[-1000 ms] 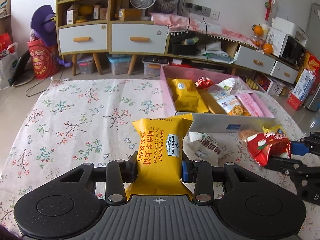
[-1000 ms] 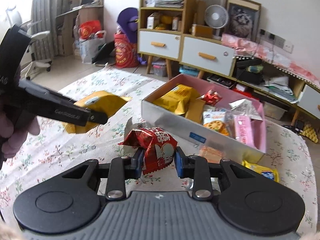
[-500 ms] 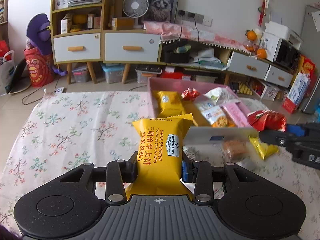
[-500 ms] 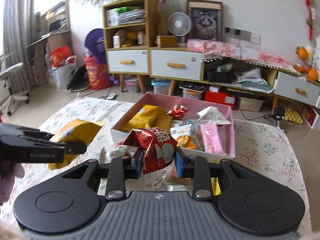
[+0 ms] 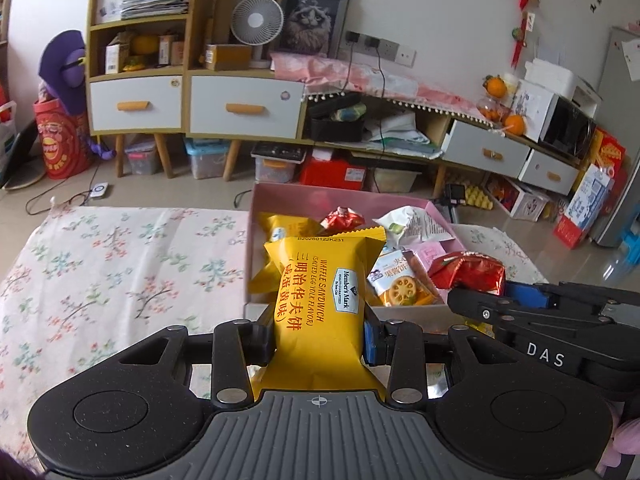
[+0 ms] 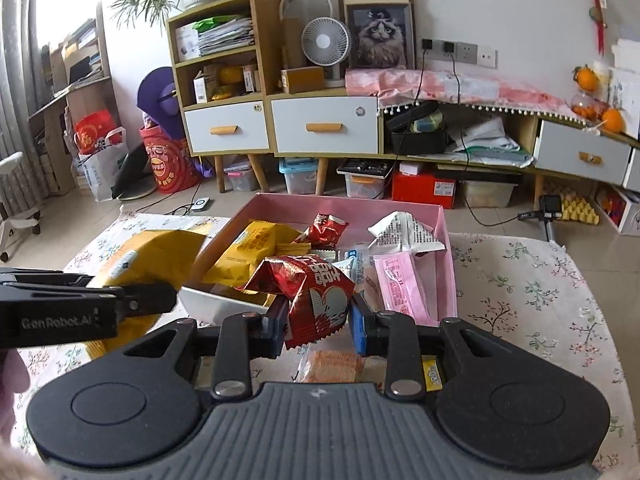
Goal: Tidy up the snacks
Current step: 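Carry both packs toward the pink-lined box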
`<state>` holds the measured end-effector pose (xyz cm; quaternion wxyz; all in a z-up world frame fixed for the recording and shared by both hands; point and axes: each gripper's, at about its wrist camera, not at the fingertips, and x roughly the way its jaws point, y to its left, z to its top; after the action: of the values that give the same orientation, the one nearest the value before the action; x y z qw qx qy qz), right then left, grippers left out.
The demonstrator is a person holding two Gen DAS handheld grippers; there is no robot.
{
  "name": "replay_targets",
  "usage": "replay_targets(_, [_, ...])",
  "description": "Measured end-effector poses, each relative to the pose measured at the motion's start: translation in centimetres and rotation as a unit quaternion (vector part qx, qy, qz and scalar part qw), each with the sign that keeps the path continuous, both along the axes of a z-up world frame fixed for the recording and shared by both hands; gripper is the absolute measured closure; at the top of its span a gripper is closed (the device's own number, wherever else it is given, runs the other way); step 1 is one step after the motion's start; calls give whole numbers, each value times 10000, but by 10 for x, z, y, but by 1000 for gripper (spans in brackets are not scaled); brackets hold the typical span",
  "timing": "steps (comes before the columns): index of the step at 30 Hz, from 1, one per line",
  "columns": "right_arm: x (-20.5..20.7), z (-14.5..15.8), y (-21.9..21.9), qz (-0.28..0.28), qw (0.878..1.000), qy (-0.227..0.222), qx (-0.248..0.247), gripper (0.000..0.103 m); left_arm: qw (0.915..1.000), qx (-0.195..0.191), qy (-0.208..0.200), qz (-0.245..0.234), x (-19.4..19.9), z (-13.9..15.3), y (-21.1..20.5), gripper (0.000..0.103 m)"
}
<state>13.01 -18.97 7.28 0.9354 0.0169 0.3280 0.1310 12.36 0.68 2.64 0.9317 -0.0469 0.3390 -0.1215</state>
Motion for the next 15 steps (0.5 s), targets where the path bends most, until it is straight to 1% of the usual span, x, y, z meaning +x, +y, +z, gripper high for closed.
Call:
replay_targets(4, [10,-3,-5,-1,10000,-2,-50,74,9999,1,110,-128,19,-11,-11,67])
replay_targets(9, [34,-7,-18,-131,9995,77,290,74,9994,153,128,-289,41,-21,-22,67])
replay_targets(12, [47,-11,-23,-150,9980,74,609,74,9991,80,191,-381,58,-29,-31,67])
replay_targets(13, [52,-12,-24,-142,9974,108,691,74,9991,88,145,-389,63,-30,-35,67])
replay_targets(15, [62,-17,-23,-149,9973,170,702,74,9990,124,66,-413,70,-30,-41,66])
